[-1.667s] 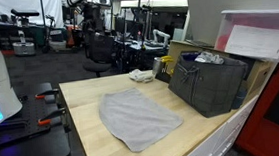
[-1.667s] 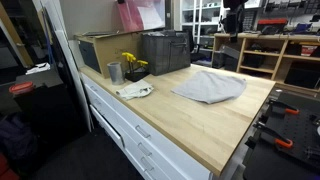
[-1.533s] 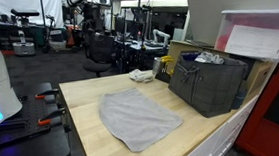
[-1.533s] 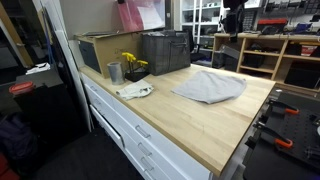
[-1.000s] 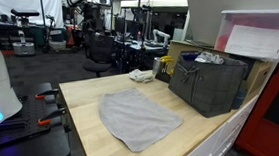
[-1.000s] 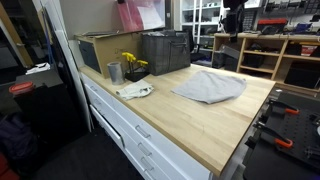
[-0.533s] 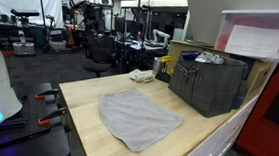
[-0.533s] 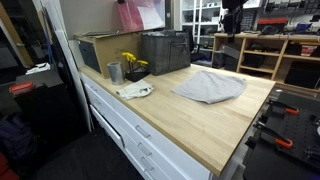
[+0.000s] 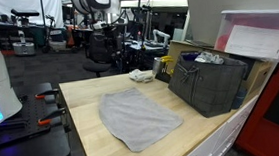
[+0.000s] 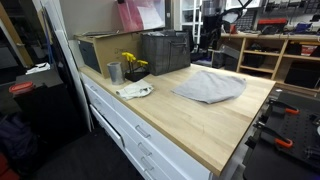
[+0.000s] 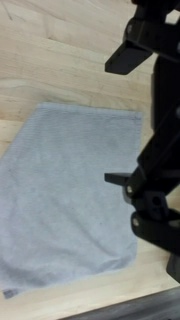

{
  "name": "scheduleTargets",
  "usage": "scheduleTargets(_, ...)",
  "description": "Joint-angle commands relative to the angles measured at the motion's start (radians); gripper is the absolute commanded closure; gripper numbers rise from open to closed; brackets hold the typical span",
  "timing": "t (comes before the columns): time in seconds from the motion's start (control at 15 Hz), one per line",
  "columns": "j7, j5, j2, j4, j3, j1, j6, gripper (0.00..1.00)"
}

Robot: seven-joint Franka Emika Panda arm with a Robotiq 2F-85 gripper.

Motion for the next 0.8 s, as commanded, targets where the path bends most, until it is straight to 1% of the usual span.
scheduleTargets(0.0, 0.014, 0.035, 0.217, 0.139, -0.014, 0.006, 0.098, 0.0)
scheduleTargets(0.27, -0.019, 0.123, 0.447, 0.323, -0.011, 0.013, 0.146, 0.0)
scheduleTargets(0.4, -0.027, 0.167, 0.557, 0.431, -0.005, 0.013, 0.138, 0.0)
scheduleTargets(0.73, -0.025, 0.202, 0.821, 0.731, -0.007, 0.015, 0.091, 0.0)
